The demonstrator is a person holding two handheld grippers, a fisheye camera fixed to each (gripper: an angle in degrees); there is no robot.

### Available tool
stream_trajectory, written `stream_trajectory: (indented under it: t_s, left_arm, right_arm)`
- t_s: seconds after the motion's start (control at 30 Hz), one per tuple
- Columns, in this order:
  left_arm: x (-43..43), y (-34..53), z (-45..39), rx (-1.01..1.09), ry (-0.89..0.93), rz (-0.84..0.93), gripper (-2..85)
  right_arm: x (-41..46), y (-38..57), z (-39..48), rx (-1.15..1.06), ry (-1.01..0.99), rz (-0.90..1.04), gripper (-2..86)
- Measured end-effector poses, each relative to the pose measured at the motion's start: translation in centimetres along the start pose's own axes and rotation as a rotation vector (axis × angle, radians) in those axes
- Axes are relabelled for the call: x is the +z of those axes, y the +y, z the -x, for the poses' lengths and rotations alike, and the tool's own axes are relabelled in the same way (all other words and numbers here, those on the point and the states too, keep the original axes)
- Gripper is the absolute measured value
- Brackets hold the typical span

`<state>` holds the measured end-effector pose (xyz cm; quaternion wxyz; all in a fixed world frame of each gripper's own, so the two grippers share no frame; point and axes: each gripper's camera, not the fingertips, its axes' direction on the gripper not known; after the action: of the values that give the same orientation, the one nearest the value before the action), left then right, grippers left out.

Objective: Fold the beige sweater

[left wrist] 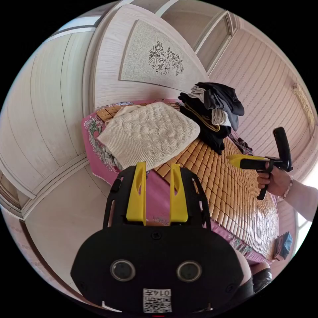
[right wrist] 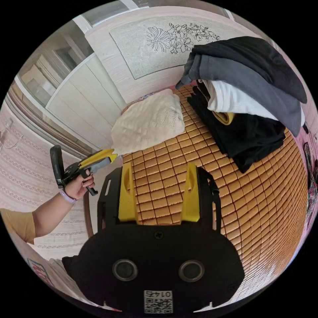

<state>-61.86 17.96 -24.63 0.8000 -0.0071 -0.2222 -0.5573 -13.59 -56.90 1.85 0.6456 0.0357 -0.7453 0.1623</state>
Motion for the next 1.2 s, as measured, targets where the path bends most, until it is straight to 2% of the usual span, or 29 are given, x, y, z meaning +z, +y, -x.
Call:
stream_trajectory:
  t_s: [0.1, 0.13, 0.3, 0.4, 0.47, 0.53, 0.6, 0.7, 0.77, 0.8, 0.87, 0.93, 1.0, 1.1, 1.2]
  left_arm:
    - [4.5, -1.8, -0.5, -0.028, 0.003, 0.101, 7.9]
    - [4.8, -1.8, -0.9, -0.034, -0.035, 0.086, 7.0]
    - [4.6, -1.5, -2.1, -0.022, -0.087, 0.072, 3.2]
    - [3.8, -2.0, -2.9, -0.034, -0.074, 0.083, 2.1]
    - [2.1, -2.2, -4.4, -0.009, -0.09, 0.061, 1.5]
    - [-2.7, -1.9, -6.9, 0.027, -0.116, -0.015, 0.6]
    - [-7.6, -0.6, -8.8, 0.036, -0.1, -0.064, -0.1]
    - [-15.5, 3.6, -14.9, 0.133, 0.073, -0.165, 0.2]
    - [-17.9, 6.9, -20.9, 0.219, 0.236, -0.151, 0.4]
    - [-18.4, 9.7, -25.7, 0.273, 0.358, -0.117, 0.6]
    - [-17.4, 14.6, -33.8, 0.363, 0.536, -0.03, 0.8]
    - [-13.2, 22.7, -44.4, 0.416, 0.744, 0.155, 1.3]
    - [-10.7, 28.8, -51.1, 0.485, 0.85, 0.301, 2.0]
    - [-10.2, 36.1, -56.7, 0.55, 0.896, 0.376, 3.0]
    - [-7.6, 39.9, -58.1, 0.578, 0.707, 0.44, 4.1]
  right_arm:
    - [4.5, -4.4, 0.4, -0.016, 0.05, -0.033, 18.0]
    - [6.1, -5.7, 0.4, -0.014, 0.081, -0.049, 19.1]
    - [11.1, -7.6, -0.9, 0.078, 0.049, 0.061, 9.7]
    - [8.5, -6.7, 1.2, -0.034, 0.06, 0.027, 3.8]
    - [2.8, -5.8, 3.8, -0.131, 0.01, -0.079, 1.3]
    - [-2.9, -4.2, 5.9, -0.178, 0.008, -0.191, 1.1]
    - [-8.4, -1.7, 7.1, -0.224, 0.007, -0.218, 0.9]
    - [-16.4, 6.4, 6.1, -0.246, 0.062, -0.288, 0.5]
    - [-22.1, 14.9, 2.0, -0.153, 0.129, -0.311, 0.5]
    - [-23.3, 17.3, 0.6, -0.115, 0.148, -0.312, 0.6]
    - [-26.6, 27.6, -6.4, 0.11, 0.262, -0.272, 1.0]
    - [-27.5, 35.9, -11.7, 0.338, 0.304, -0.188, 1.2]
    - [-28.3, 43.5, -14.0, 0.487, 0.33, -0.121, 1.5]
    - [-29.7, 51.5, -12.0, 0.525, 0.374, -0.11, 3.8]
    - [-29.2, 55.2, -9.0, 0.52, 0.379, -0.128, 7.3]
